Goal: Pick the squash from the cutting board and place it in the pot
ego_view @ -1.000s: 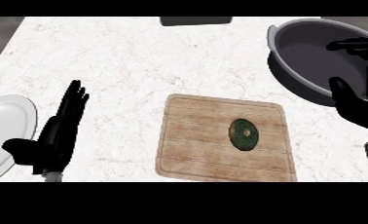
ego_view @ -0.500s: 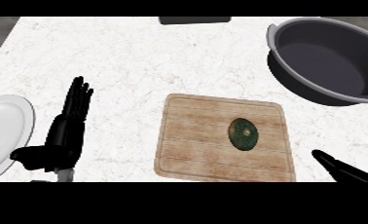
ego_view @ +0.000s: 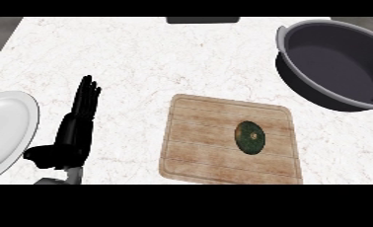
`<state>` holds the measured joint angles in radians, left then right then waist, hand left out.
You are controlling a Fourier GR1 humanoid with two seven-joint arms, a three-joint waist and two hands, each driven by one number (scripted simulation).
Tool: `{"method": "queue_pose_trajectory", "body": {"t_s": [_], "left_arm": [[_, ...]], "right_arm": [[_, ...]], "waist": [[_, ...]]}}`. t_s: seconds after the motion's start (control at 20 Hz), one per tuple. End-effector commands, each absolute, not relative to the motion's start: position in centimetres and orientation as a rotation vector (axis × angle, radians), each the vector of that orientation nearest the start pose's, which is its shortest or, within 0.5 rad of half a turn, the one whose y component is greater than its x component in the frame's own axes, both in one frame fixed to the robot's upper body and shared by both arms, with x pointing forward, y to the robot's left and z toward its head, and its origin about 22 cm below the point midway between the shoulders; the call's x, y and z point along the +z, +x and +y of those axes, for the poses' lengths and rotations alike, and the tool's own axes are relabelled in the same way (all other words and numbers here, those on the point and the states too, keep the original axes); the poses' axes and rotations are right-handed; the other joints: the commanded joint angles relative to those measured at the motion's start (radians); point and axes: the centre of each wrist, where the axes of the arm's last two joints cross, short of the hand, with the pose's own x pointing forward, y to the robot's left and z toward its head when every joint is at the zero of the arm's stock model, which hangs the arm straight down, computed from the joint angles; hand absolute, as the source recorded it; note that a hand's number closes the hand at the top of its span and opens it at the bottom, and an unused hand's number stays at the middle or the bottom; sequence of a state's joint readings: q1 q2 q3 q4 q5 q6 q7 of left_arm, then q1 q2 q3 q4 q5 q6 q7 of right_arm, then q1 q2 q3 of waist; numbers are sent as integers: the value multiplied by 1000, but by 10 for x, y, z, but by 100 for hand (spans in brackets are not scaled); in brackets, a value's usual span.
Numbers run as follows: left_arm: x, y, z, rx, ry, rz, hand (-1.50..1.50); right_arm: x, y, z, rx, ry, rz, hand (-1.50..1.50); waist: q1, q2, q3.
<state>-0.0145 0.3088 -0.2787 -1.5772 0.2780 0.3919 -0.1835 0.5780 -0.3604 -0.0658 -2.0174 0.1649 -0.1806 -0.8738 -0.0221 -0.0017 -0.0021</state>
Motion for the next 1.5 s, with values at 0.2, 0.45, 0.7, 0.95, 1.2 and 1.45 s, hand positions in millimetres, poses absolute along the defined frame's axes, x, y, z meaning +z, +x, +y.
{"method": "queue_pose_trajectory", "body": {"t_s": [0.2, 0.45, 0.7, 0.95, 1.2, 1.45], "left_arm": [[11, 239, 222, 33, 115, -1705, 0], [6, 235, 227, 34, 116, -1705, 0], [7, 241, 234, 35, 97, -1696, 0], [9, 239, 225, 38, 95, -1699, 0], [22, 233, 249, 22, 118, -1696, 0], [-2, 248, 227, 42, 111, -1694, 0]], "right_arm": [[67, 77, -311, 925, -760, -1829, -150], [59, 95, -252, 933, -746, -1751, -150], [58, 121, -216, 959, -706, -1702, -150], [43, 133, -234, 1021, -765, -1508, -150], [49, 165, -213, 1006, -724, -1526, -150], [15, 164, -220, 1018, -733, -1542, -150]], "waist": [[21, 6, -2], [31, 4, 0], [25, 2, 1], [22, 2, 2], [27, 1, 2], [20, 1, 2]]}}
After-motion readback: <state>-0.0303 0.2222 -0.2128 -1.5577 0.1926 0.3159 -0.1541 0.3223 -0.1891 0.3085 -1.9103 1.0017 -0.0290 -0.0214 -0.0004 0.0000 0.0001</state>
